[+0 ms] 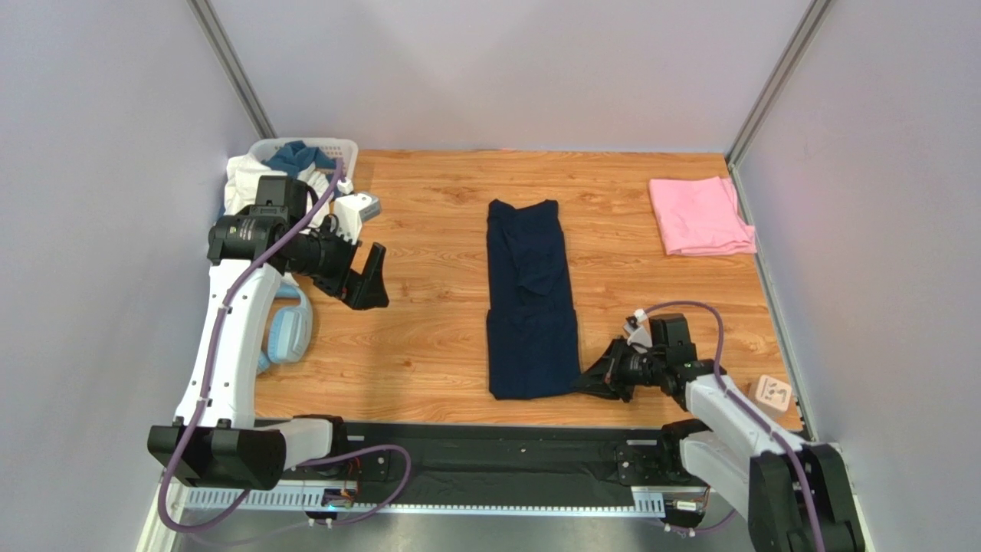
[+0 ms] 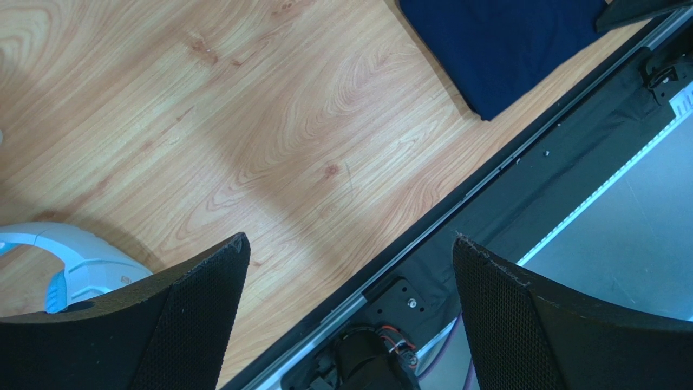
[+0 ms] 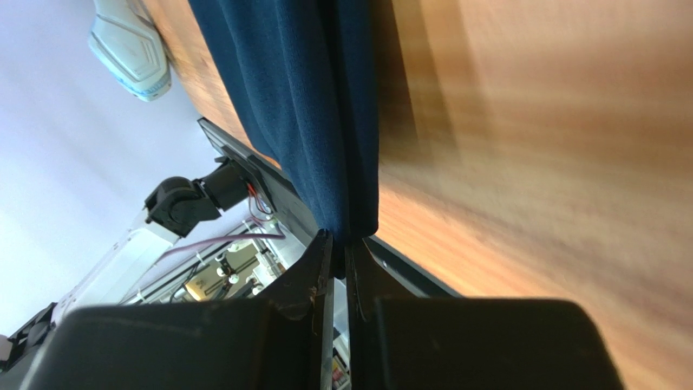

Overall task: Fold and stack the t-shirts
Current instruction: Grab one side of the 2/3 rectangular tshirt with both arms

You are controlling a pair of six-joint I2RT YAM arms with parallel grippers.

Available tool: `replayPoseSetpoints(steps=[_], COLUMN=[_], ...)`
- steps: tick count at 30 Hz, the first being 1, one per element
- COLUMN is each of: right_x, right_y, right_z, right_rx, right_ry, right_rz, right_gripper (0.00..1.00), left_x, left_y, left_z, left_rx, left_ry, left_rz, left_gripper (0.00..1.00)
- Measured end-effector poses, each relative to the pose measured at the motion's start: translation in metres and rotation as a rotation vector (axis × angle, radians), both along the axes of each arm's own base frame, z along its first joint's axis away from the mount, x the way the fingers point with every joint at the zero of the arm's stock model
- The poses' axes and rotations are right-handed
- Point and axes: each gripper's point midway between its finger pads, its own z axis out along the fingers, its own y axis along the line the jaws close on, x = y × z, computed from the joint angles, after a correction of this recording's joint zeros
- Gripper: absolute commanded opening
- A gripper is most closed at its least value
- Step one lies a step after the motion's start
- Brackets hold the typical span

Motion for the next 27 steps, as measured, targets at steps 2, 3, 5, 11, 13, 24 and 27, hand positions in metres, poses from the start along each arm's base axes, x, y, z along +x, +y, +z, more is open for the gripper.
replayPoseSetpoints(steps=[2, 3, 5, 11, 13, 24, 27], right_x=[-0.011, -0.016, -0.023, -0.04, -0.042, -0.004, -0.002], right_y=[-0.002, -0.003, -0.004, -0.002, -0.002, 0.007, 0.007], right_z=[0.001, 0.002, 0.007, 0.027, 0.034, 0.095, 0.087], right_rx=[-0.004, -0.003, 0.004, 0.048, 0.06, 0.079, 0.074], right_ry=[0.009, 0.01, 0.001, -0.032, -0.024, -0.05, -0.024], right_rz=[-0.005, -0.007, -0.009, -0.019, -0.03, -0.04, -0.042], right_gripper=[0.07, 0.07, 0.07, 0.08, 0.08, 0.06, 0.06], left_x=[-0.001, -0.002, -0.002, -0.001, -0.001, -0.003, -0.008], left_y=[0.001, 0.001, 0.001, 0.002, 0.002, -0.004, -0.014], left_z=[0.002, 0.002, 0.003, 0.008, 0.008, 0.01, 0.005], left_rx=[0.003, 0.005, 0.008, 0.013, 0.013, -0.026, -0.076], left_ry=[-0.011, -0.017, -0.024, -0.047, -0.048, -0.04, 0.002], left_rz=[-0.001, -0.003, -0.005, -0.009, -0.009, -0.019, -0.034], left_gripper=[1.0, 1.0, 1.0, 1.0, 1.0, 1.0, 1.0])
